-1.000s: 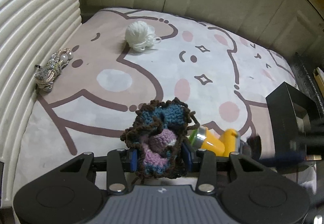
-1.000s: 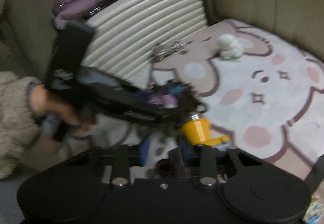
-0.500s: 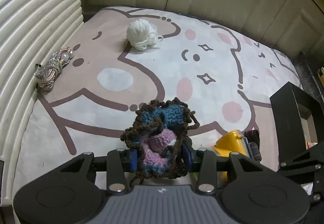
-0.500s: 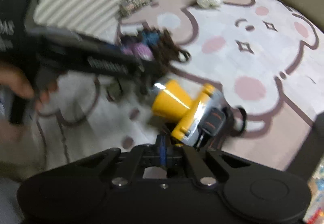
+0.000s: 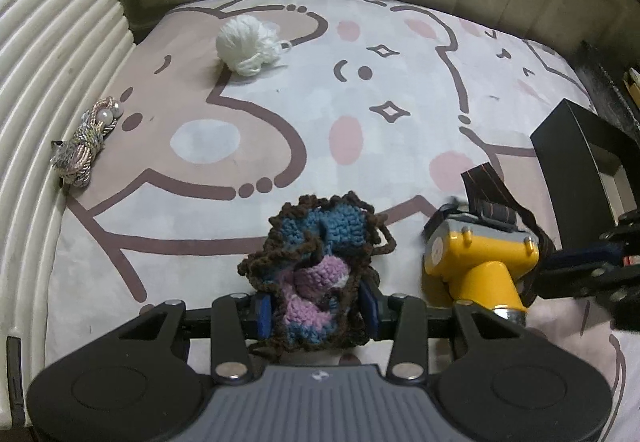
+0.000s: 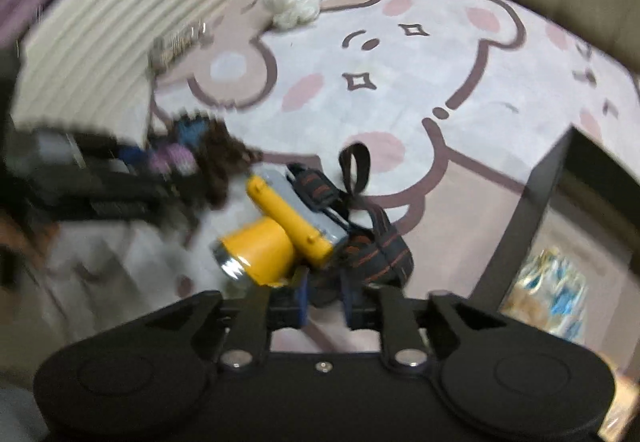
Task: Organize objects
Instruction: 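Carry the headlamp toward the black box with the right tool while the left tool holds the crochet pouch, then bring the yellow headlamp and crochet pouch together over the black box with both tools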
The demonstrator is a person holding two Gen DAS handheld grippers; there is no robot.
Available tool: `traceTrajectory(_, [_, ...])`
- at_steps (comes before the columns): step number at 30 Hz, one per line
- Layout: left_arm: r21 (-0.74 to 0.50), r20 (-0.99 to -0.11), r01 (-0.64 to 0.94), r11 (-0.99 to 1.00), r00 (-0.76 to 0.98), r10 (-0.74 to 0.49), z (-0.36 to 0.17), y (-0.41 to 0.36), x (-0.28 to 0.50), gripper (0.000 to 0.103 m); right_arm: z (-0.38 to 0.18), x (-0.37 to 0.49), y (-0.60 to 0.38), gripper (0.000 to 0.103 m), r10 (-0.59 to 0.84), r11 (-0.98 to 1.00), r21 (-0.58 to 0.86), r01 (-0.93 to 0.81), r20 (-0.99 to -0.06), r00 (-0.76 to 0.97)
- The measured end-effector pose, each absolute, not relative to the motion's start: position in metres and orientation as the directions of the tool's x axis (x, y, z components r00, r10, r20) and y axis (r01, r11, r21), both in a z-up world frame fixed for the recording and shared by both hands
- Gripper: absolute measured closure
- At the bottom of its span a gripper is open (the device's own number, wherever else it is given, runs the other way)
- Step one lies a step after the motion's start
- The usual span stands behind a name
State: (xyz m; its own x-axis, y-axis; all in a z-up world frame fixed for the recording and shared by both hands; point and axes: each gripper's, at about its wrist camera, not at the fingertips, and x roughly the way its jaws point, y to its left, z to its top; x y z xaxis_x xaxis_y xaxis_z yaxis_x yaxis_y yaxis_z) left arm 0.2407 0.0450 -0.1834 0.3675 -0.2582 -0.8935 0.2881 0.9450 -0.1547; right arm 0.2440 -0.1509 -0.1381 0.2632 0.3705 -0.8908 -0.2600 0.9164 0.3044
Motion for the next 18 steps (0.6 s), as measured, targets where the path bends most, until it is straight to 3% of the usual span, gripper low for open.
traceTrajectory(3, [-0.159, -0.892, 0.286, 0.945, 0.369, -0.262, -0.183, 0.047, 0.241, 0.060, -0.140, 0.249, -0.157, 0.078, 0.443, 0.894, 0.443, -0.060, -0.858, 0.259])
traceTrajectory(9, [-0.161, -0.891, 0.286, 0.945, 0.370, -0.264, -0.182, 0.048, 0.240, 0.060, -0.153, 0.251, -0.142, 0.062, 0.430, 0.856, 0.478, 0.196, -0.870, 0.240])
traceTrajectory(18, [-0.093, -0.903, 0.325, 0.941, 0.371, -0.217, -0.181, 0.045, 0.238, 0.060, -0.173, 0.258, -0.107, 0.061, 0.257, 0.928, 0.302, 0.216, -0.943, 0.213])
